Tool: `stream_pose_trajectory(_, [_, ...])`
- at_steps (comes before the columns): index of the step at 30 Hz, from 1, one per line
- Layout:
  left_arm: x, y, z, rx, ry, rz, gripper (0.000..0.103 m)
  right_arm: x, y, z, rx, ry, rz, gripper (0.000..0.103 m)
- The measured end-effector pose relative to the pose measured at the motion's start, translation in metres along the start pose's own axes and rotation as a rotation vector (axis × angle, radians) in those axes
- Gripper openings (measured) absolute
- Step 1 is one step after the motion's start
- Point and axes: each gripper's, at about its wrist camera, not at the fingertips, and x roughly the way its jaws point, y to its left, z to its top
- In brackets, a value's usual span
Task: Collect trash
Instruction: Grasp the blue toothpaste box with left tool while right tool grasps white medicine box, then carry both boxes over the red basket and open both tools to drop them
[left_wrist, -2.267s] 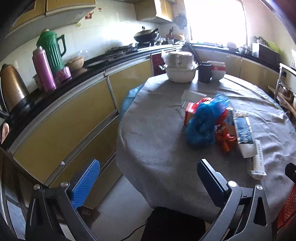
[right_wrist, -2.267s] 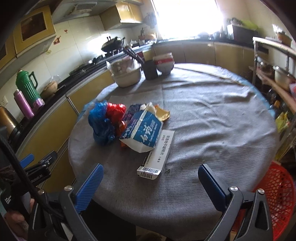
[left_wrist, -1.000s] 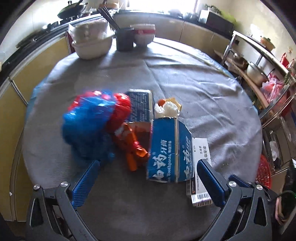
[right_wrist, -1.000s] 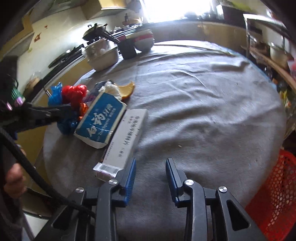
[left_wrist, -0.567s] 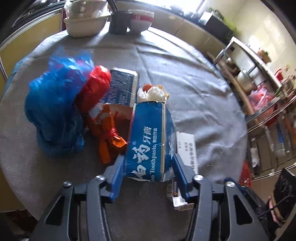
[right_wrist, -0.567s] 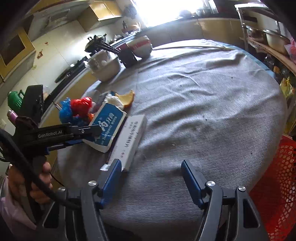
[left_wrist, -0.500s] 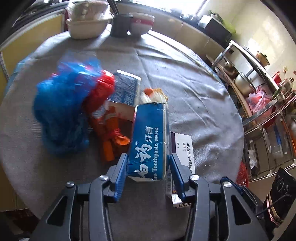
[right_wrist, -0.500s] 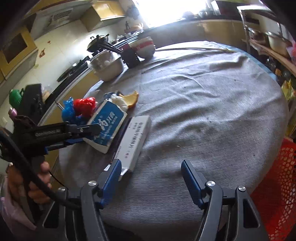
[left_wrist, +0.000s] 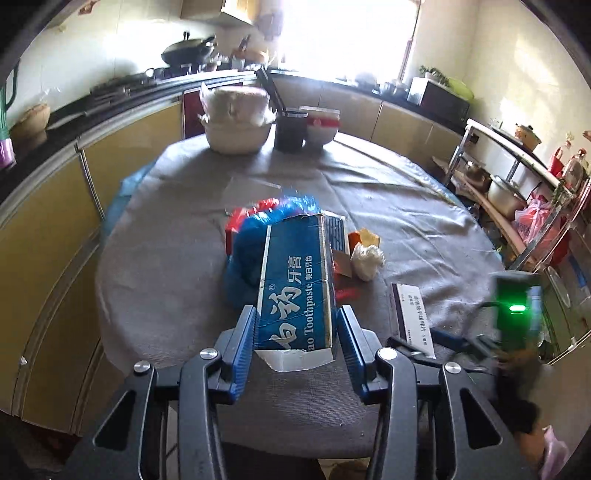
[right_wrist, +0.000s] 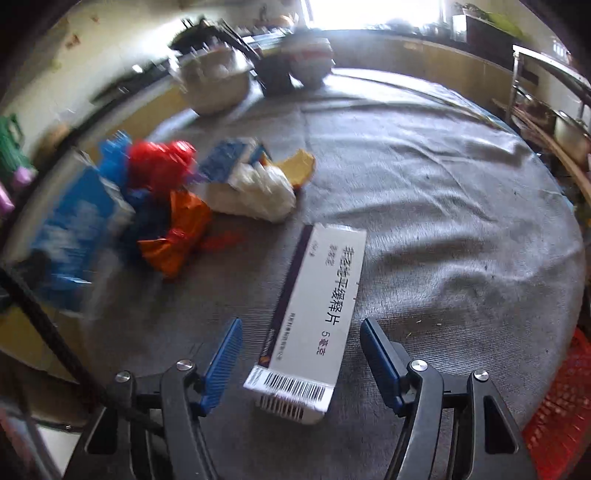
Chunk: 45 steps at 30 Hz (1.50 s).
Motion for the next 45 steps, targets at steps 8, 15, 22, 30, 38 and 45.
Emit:
stream_pose_trajectory(8, [-0.010,0.002,-0.001,0.004,-0.051,-0.007,0.046,-0.007,0.013,-0.009,-0.054,-0.040,-0.034,0.052])
stream_pose_trajectory(15, [-0.017,-0.016,-0.003,0.054,-0.071,-0.031,0.046,-0.051,-0.016,-0.011,-0.016,-0.155,0.001,0.052])
stream_pose_trajectory(22, [-0.011,-0.053,-0.007,0.169,-0.085,-0.103,0.046,-0.094,-0.087,-0.024,0.128,-0.269,-0.009,0.052])
stream_pose_trajectory(30, [-0.004,-0.121,-0.004,0.356,-0.085,-0.169,0.046,-0.128,-0.140,-0.049,0.173,-0.342,-0.076,0.052])
stream_pose_trajectory(38, [0.013,-0.199,-0.019,0.502,0.034,-0.364,0.046,-0.130,-0.192,-0.083,0.280,-0.271,-0.207,0.052])
stream_pose_trajectory(45, [0.028,-0.266,-0.038,0.633,0.133,-0.475,0.046,-0.115,-0.261,-0.138,0.461,-0.182,-0.235,0.052])
